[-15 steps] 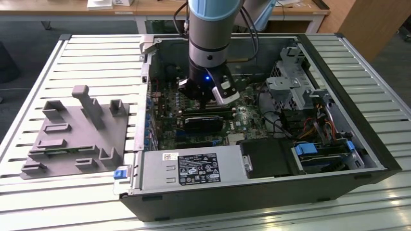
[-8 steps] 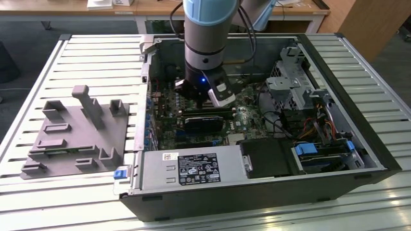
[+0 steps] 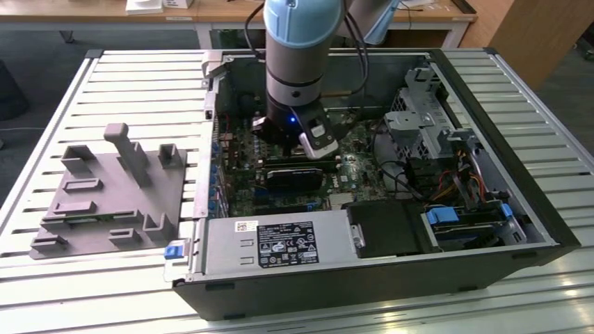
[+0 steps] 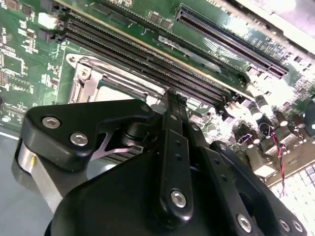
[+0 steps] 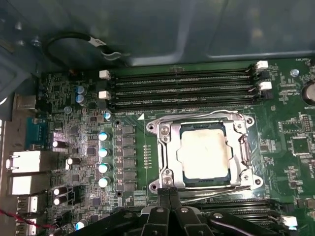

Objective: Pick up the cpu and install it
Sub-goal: 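Install the second cpu locking lever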

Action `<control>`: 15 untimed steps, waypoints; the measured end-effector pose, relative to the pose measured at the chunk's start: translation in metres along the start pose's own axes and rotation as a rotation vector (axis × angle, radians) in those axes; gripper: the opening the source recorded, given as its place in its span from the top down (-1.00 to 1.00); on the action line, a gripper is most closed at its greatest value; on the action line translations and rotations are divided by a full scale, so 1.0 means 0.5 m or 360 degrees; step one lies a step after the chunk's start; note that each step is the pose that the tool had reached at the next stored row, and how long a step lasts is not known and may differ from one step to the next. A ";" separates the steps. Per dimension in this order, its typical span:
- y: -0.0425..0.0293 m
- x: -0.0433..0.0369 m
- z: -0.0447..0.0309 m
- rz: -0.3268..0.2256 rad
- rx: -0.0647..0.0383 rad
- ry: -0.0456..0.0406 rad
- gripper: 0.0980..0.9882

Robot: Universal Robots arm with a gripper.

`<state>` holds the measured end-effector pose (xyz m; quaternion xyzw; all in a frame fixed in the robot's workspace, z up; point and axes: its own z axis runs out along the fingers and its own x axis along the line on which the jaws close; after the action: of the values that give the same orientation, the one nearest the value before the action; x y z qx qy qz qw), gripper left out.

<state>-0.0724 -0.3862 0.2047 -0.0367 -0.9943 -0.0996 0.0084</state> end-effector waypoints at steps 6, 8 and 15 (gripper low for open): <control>-0.008 0.005 0.001 0.0000 -0.0021 0.0001 0.98; -0.012 0.008 0.000 0.0000 -0.0033 0.0002 0.98; -0.018 0.008 0.008 -0.0001 -0.0073 0.0005 0.98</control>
<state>-0.0769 -0.3937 0.1989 -0.0365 -0.9918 -0.1224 0.0092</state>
